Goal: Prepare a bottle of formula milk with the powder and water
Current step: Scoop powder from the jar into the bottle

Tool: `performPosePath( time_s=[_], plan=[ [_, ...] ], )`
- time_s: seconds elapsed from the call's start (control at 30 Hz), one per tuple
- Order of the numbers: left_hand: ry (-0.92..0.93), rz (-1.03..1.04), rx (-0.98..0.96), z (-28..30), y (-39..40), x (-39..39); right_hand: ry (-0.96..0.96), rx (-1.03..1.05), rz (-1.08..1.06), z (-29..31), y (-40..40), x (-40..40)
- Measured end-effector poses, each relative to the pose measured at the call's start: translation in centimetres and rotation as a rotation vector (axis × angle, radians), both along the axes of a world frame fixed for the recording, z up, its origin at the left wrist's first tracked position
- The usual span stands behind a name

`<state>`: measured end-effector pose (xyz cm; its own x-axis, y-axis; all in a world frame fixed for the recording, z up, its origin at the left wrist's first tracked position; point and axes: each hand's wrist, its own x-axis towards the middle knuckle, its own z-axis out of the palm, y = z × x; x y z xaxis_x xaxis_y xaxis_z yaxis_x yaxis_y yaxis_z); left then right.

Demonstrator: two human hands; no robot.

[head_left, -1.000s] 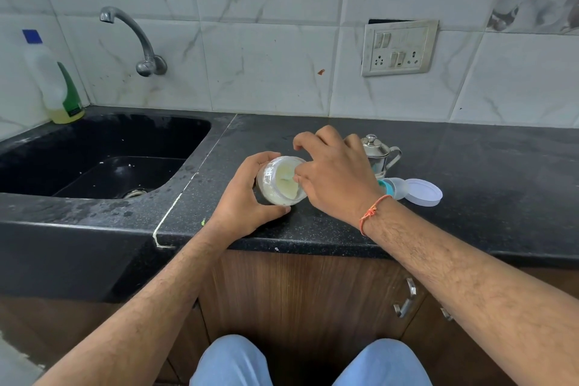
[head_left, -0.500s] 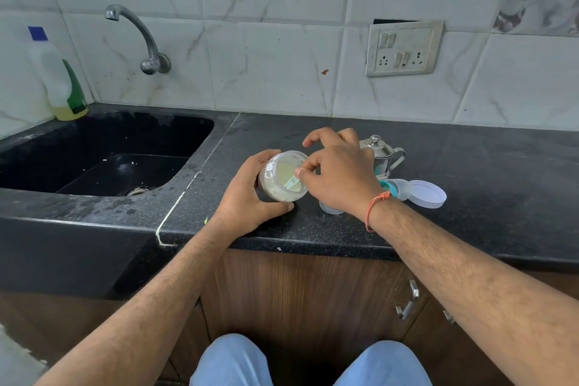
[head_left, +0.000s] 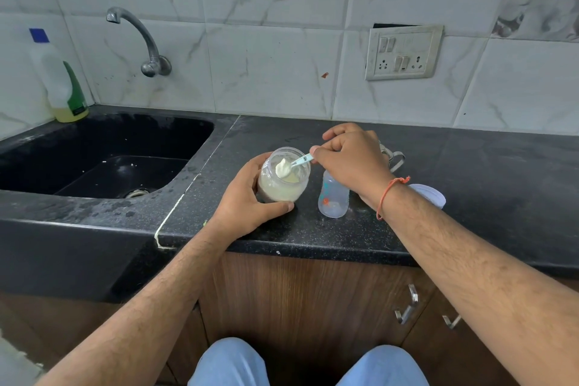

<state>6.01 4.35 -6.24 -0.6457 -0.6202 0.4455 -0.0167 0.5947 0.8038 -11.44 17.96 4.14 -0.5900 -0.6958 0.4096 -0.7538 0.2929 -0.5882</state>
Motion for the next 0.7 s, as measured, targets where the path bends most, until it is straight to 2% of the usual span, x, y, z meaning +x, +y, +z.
performPosePath(
  time_s=[0.7],
  plan=[
    [-0.042,0.032,0.073,0.2,0.1,0.0,-0.051,-0.044,0.006,-0.5,-0.9,-2.5]
  ],
)
